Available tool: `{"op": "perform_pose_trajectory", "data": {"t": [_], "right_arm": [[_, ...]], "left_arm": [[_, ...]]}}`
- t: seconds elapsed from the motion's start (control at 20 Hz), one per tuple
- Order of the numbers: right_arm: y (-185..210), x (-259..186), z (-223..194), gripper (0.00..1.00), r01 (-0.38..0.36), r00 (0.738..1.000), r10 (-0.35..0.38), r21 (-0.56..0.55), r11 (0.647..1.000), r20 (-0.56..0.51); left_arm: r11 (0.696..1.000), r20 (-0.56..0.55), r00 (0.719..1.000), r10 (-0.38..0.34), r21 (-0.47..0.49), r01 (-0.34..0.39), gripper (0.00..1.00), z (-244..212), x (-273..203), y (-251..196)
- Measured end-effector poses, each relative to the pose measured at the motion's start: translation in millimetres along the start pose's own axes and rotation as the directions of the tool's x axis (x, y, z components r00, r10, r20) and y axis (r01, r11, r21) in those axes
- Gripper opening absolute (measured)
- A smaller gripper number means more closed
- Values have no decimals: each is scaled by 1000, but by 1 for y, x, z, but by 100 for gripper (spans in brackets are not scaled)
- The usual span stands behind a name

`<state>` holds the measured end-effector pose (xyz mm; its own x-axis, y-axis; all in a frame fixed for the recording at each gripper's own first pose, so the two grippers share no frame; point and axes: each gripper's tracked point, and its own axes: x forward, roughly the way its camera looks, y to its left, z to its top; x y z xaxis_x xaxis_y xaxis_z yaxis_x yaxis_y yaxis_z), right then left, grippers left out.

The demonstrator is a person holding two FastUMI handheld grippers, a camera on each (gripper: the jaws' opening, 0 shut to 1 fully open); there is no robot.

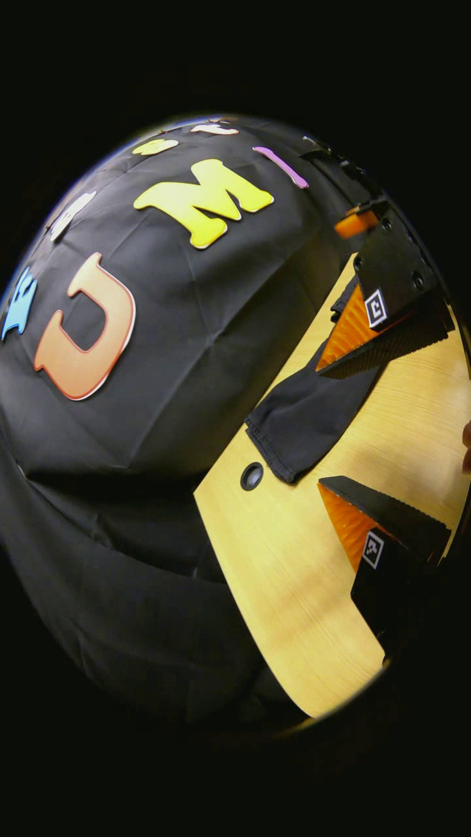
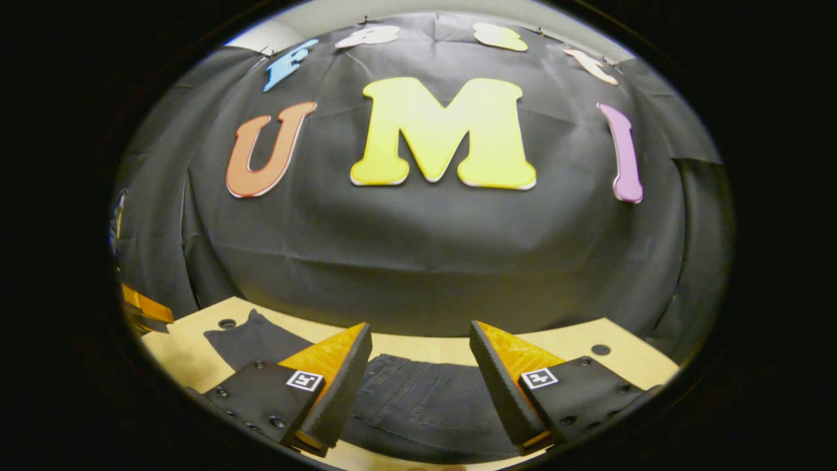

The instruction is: Grasp the waist and the cuffs of the jeans and fold them to make the two legs overlap; first hold the waist and fold one-third of the jeans toward the cuffs, then hold the cuffs and fold the remaining one-third in the same direction to finish folding.

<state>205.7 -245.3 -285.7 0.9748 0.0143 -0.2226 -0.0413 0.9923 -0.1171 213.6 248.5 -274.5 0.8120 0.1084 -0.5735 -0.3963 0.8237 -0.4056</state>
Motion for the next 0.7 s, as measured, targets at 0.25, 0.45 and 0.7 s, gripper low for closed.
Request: {"op": "perform_pose_trajectory", "data": {"t": [0.25, 0.45, 0.7], "right_arm": [[-47, -44, 29, 90, 31, 998, -30, -18, 999, 48], [-76, -61, 44, 90, 60, 996, -59, -22, 998, 65], [-99, -60, 66, 90, 82, 992, -81, -3, 997, 98]], "left_arm": [[999, -24, 999, 39, 12, -39, 97, 0, 48, 11], [990, -34, 992, 117, 82, -114, 97, 8, 91, 32], [958, -53, 980, 192, 227, -175, 98, 9, 125, 46]]}}
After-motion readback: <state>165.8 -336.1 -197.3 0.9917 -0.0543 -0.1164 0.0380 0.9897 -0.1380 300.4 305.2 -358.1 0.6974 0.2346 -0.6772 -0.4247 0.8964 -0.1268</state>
